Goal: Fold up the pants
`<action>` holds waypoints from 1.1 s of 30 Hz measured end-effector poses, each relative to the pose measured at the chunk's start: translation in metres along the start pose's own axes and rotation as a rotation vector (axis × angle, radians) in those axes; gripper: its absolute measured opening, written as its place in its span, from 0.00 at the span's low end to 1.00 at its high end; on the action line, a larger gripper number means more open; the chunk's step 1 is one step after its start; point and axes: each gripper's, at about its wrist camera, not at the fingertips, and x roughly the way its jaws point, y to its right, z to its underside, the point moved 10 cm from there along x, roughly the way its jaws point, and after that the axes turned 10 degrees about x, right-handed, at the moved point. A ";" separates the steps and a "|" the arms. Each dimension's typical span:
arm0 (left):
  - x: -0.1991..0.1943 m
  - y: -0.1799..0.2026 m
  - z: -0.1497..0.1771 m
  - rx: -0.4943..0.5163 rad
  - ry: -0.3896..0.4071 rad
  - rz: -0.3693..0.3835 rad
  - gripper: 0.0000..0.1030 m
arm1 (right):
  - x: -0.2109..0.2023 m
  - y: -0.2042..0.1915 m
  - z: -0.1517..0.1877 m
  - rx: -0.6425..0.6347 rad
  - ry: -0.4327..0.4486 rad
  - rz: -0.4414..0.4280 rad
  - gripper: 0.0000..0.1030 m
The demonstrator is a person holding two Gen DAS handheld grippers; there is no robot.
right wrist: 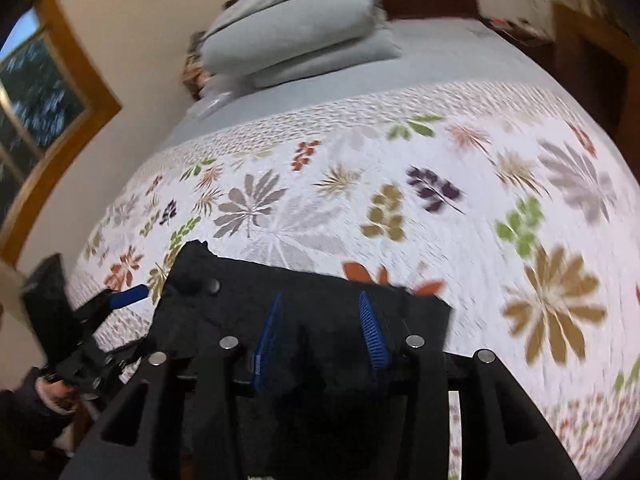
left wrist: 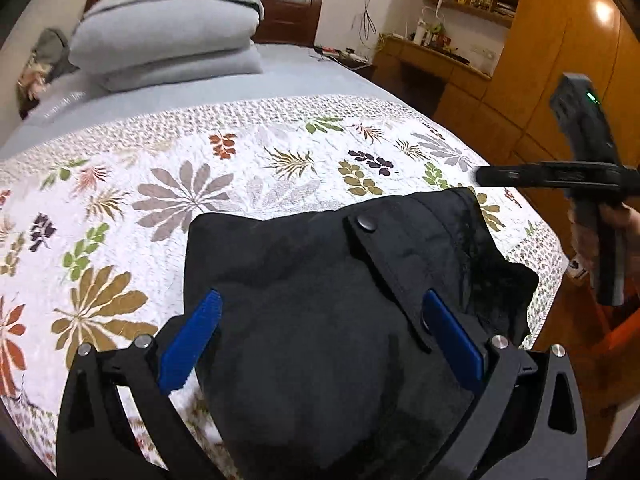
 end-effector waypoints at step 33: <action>0.028 -0.033 0.049 -0.084 -0.147 -0.154 0.98 | 0.014 0.029 0.112 -0.042 -0.074 0.138 0.35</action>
